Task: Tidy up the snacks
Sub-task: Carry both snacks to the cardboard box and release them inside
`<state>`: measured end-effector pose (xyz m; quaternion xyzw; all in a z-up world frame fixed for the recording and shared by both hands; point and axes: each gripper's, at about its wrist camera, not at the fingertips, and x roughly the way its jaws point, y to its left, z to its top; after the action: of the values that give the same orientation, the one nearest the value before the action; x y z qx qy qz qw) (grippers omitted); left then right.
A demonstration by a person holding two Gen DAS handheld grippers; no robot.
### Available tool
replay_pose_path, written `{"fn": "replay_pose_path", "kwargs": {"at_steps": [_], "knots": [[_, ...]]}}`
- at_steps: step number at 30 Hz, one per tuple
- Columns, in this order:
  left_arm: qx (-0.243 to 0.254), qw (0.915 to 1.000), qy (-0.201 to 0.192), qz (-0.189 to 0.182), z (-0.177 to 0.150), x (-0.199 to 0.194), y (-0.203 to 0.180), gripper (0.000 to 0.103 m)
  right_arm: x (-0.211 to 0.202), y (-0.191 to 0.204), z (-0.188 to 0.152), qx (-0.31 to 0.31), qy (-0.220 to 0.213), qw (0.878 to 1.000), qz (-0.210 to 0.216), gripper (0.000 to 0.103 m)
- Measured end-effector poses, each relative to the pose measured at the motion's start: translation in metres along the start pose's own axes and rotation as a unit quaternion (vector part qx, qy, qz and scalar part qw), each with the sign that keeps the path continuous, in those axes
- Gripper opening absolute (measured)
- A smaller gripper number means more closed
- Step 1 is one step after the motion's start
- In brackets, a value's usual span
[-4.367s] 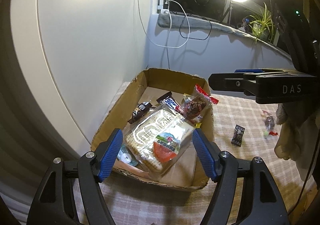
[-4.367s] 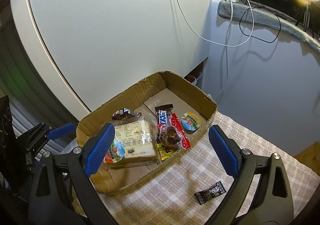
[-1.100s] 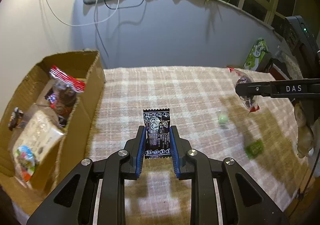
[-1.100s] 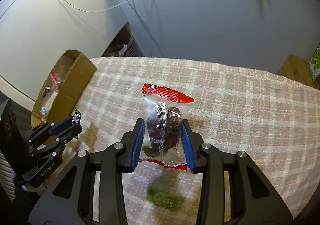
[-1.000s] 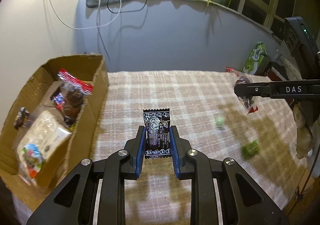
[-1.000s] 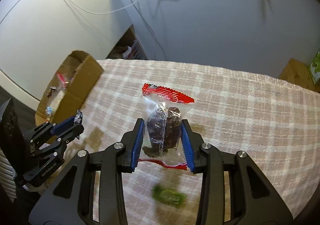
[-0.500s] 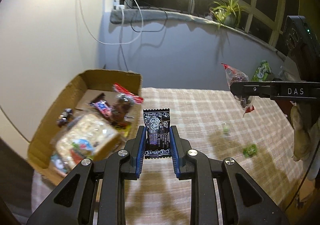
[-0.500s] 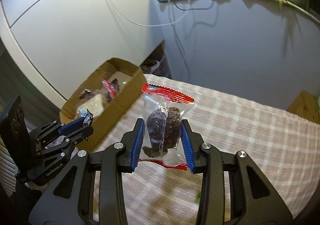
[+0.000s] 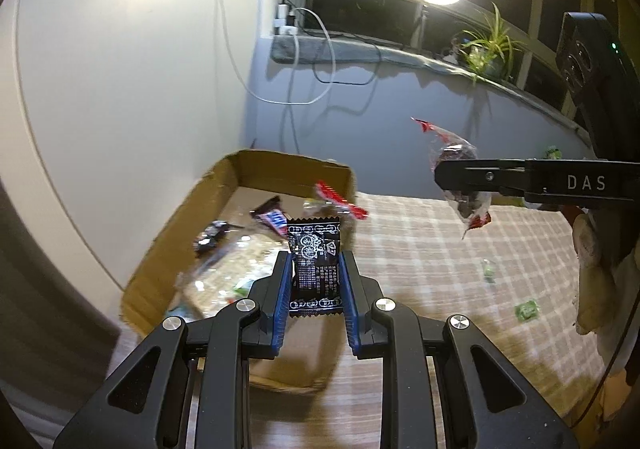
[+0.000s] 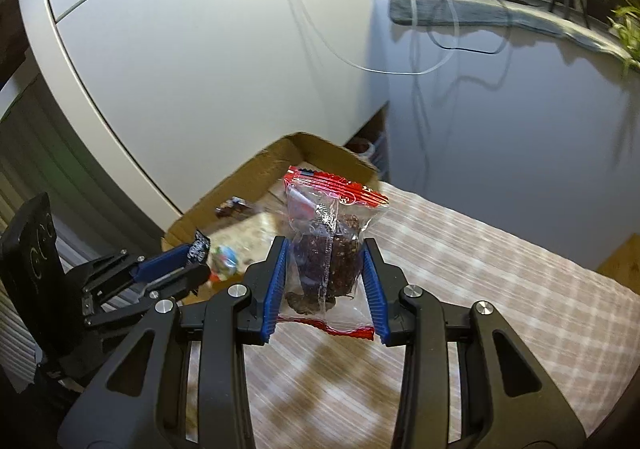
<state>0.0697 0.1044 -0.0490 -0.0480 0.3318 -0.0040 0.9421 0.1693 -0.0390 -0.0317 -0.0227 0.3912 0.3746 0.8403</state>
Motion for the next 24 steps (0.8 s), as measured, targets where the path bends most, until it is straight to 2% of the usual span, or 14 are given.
{"fn": "replay_pose_path", "kwargs": {"at_steps": [14, 24], "knots": [[-0.021, 0.9995, 0.003, 0.025, -0.001, 0.004, 0.039, 0.022, 0.054, 0.044, 0.020, -0.040, 0.022, 0.999, 0.012, 0.038], [-0.023, 0.9990, 0.016, 0.035, -0.002, 0.019, 0.050, 0.022, 0.087, 0.048, 0.023, -0.044, 0.053, 0.997, 0.015, 0.038]]}}
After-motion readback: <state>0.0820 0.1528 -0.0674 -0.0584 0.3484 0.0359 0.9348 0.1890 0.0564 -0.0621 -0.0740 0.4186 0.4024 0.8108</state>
